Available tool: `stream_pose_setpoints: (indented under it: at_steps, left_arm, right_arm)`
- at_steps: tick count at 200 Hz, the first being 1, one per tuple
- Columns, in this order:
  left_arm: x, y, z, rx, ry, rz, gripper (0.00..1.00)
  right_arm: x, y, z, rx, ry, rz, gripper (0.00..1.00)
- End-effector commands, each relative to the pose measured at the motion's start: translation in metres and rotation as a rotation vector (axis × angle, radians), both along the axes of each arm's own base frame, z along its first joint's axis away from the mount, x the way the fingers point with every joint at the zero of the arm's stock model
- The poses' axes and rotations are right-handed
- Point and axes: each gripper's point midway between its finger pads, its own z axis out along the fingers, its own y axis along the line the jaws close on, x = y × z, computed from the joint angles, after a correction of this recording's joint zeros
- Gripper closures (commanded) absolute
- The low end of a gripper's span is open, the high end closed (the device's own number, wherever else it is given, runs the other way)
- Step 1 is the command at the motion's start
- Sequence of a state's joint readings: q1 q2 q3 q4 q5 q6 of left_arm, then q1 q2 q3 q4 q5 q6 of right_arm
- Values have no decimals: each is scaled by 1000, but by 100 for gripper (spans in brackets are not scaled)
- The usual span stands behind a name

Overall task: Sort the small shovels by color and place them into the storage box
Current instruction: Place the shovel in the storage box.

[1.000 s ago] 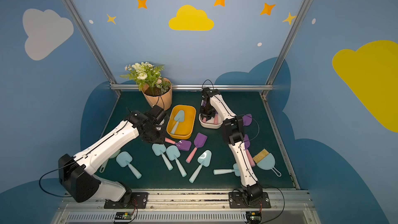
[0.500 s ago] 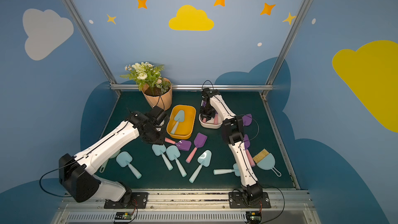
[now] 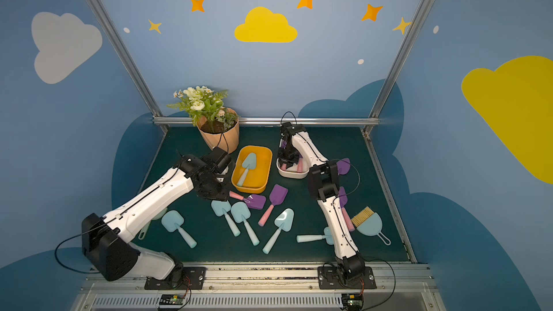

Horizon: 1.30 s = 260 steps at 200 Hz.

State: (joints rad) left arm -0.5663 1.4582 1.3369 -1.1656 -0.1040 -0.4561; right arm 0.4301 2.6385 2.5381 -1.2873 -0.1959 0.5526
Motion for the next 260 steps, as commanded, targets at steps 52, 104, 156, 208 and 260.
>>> stream_pose_setpoints:
  at_steps: [52, 104, 156, 208, 260]
  left_arm:
    - [-4, 6, 7, -5, -17, 4, 59]
    - [-5, 7, 10, -8, -23, 7, 59]
    - [-5, 5, 10, -15, -15, 5, 59]
    - [-5, 3, 12, -27, -16, -2, 59]
    - [-7, 0, 22, -67, -33, -2, 59]
  right_arm:
    - [-1, 3, 0, 3, 0, 10, 78]
    - [2, 0, 7, 6, -18, 9, 69]
    - [2, -2, 10, 2, -23, 14, 62]
    - [9, -9, 36, 1, -81, 7, 61]
    - [13, -19, 110, 9, -238, 10, 57]
